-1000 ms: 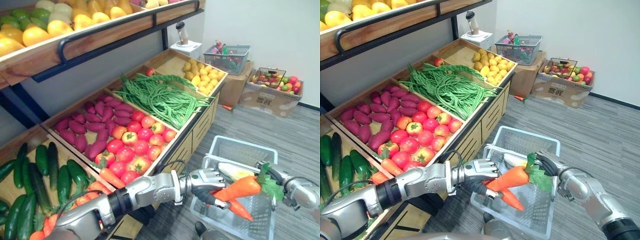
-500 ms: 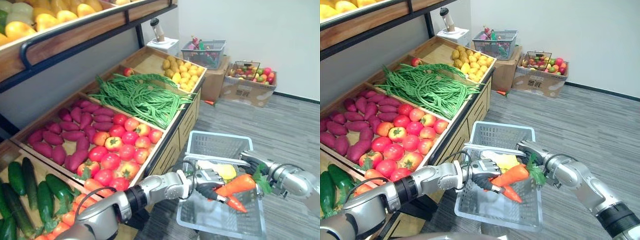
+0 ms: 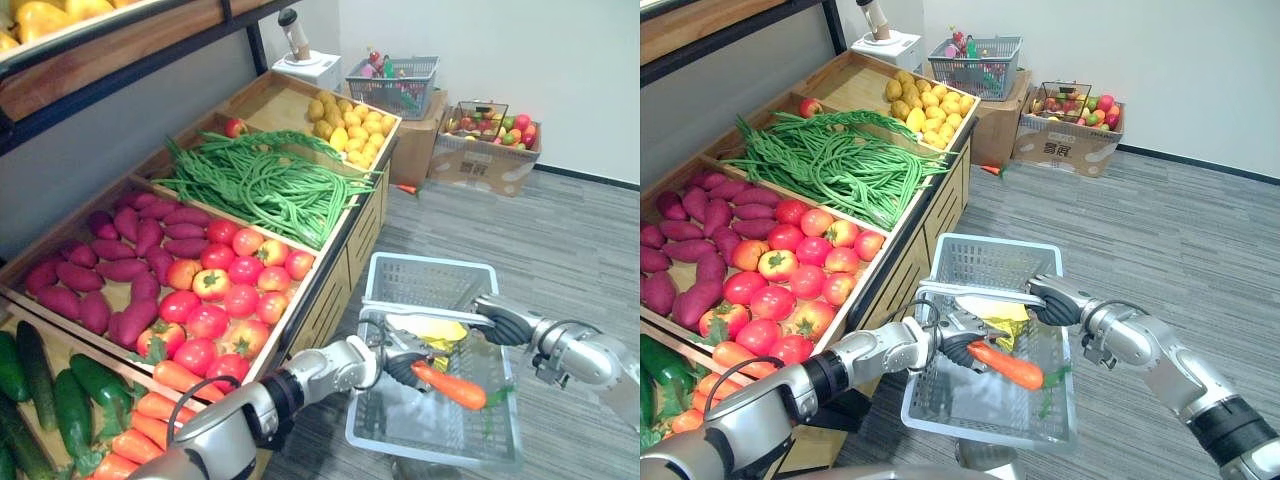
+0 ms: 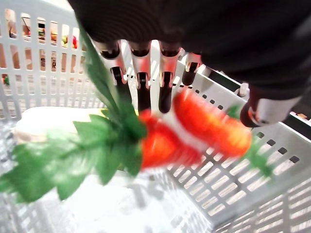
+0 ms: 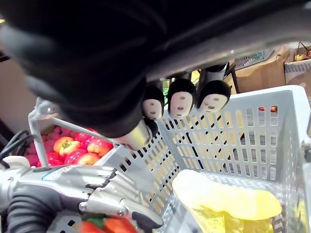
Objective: Pick vegetable in the basket
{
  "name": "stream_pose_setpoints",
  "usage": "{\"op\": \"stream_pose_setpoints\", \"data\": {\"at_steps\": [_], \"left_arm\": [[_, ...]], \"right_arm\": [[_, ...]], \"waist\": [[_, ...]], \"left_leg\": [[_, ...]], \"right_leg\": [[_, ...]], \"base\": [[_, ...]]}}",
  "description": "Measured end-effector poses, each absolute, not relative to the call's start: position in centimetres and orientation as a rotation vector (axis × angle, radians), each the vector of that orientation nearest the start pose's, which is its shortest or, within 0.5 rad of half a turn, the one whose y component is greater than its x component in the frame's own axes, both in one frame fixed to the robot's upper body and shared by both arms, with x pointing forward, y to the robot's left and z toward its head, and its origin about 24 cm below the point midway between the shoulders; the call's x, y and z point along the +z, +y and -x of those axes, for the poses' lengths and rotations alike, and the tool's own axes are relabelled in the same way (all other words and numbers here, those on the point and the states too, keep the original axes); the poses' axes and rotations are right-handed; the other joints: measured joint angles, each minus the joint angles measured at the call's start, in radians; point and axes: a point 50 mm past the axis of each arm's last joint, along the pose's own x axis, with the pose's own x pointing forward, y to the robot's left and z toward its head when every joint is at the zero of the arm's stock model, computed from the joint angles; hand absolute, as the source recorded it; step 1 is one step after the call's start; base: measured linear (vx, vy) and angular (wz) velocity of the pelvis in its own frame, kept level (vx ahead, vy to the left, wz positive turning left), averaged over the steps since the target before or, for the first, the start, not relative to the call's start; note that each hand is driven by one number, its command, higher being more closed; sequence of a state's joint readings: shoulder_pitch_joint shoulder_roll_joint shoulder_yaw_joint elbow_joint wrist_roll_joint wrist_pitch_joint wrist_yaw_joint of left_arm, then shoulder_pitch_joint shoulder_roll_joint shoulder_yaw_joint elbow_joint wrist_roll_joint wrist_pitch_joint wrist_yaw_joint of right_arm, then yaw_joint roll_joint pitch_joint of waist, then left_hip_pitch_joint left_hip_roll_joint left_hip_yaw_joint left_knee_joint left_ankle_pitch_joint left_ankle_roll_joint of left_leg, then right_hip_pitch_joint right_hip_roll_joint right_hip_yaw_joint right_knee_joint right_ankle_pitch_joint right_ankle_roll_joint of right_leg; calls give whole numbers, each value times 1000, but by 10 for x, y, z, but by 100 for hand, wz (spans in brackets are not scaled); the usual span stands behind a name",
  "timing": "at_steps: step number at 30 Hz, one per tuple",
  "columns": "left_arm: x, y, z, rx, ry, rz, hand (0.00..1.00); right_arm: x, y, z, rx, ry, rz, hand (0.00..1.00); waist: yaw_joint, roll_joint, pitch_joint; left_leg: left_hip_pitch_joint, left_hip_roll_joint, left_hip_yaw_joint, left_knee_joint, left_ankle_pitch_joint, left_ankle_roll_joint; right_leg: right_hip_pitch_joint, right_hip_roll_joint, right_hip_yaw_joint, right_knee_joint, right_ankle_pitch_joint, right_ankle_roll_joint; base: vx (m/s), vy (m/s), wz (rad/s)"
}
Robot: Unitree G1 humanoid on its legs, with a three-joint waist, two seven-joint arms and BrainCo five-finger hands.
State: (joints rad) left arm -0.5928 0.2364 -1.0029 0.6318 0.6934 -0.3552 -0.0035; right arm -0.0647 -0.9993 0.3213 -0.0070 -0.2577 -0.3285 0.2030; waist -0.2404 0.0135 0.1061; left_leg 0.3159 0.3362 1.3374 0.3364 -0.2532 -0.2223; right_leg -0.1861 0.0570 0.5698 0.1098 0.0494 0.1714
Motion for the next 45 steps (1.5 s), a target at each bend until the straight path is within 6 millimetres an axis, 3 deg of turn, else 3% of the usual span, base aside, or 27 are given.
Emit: {"op": "stream_pose_setpoints", "data": {"at_steps": [9,13,17,18,21,24,30,33,34,37,40,42,45], "left_arm": [[-2,12,-263,-1122,-401,-1286,0],[2,6,-262,-1118,-423,-1264,0],[35,-7,-254,-1067,-579,-1156,0],[51,-9,-245,-1032,-644,-1063,0],[77,-5,-230,-982,-722,-887,0],[100,18,-220,-900,-775,-772,0],[120,63,-213,-650,-781,-687,0],[129,96,-217,-415,-765,-662,0],[132,113,-219,-285,-752,-651,0],[134,135,-221,-101,-717,-619,0],[129,164,-219,175,-647,-532,0],[109,188,-215,347,-530,-515,0],[63,228,-205,516,-270,-536,0]], "right_arm": [[85,-230,-240,686,-89,1218,100],[70,-238,-232,674,-20,1190,100],[47,-262,-223,496,104,1102,100],[40,-279,-217,379,163,1056,100],[22,-304,-202,200,278,981,100],[-9,-325,-177,8,446,869,100],[-66,-351,-115,-335,755,633,100],[-98,-351,-70,-543,931,445,100],[-113,-346,-46,-634,1028,343,100],[-124,-339,-19,-761,1112,238,100],[-134,-325,-3,-888,1140,99,100],[-141,-310,3,-945,1153,-4,100],[-148,-294,5,-946,1171,-56,100]], "waist": [[6,-1,1],[14,-5,3],[50,-15,10],[64,-15,10],[89,-18,11],[116,-21,11],[172,-27,1],[192,-45,-21],[197,-50,-33],[214,-55,-35],[218,-60,-42],[220,-77,-51],[217,-91,-69]], "left_leg": [[-2,4,-10,0,0,0],[-20,6,-45,0,-2,5],[-64,5,-116,0,4,19],[-79,5,-150,0,5,23],[-99,5,-212,-1,3,35],[-148,-15,-314,-18,5,56],[-243,-94,-514,-108,66,110],[-298,-159,-652,-202,147,129],[-315,-191,-734,-274,206,140],[-314,-223,-828,-368,281,150],[-321,-243,-903,-439,335,161],[-331,-244,-935,-439,344,161],[-331,-250,-969,-440,345,160]], "right_leg": [[6,-6,-19,0,0,0],[16,-23,-51,-4,-1,0],[18,-54,-114,0,-1,-1],[25,-67,-146,1,-1,-1],[45,-89,-202,2,-1,-1],[59,-132,-290,13,-4,0],[95,-221,-465,-18,-8,-5],[125,-265,-594,-52,-30,-4],[144,-277,-679,-65,-32,-6],[176,-282,-771,-78,-33,-7],[193,-285,-840,-77,-46,-9],[198,-286,-868,-73,-57,-15],[213,-289,-897,-72,-77,-25]], "base": [[-39,-16,5],[-61,-19,23],[-59,-24,54],[-66,-30,56],[-61,-14,67],[-111,0,83],[-90,32,102],[-20,-16,144],[23,-49,144],[15,-23,111],[-20,5,78],[-46,20,48],[-32,18,25]]}}
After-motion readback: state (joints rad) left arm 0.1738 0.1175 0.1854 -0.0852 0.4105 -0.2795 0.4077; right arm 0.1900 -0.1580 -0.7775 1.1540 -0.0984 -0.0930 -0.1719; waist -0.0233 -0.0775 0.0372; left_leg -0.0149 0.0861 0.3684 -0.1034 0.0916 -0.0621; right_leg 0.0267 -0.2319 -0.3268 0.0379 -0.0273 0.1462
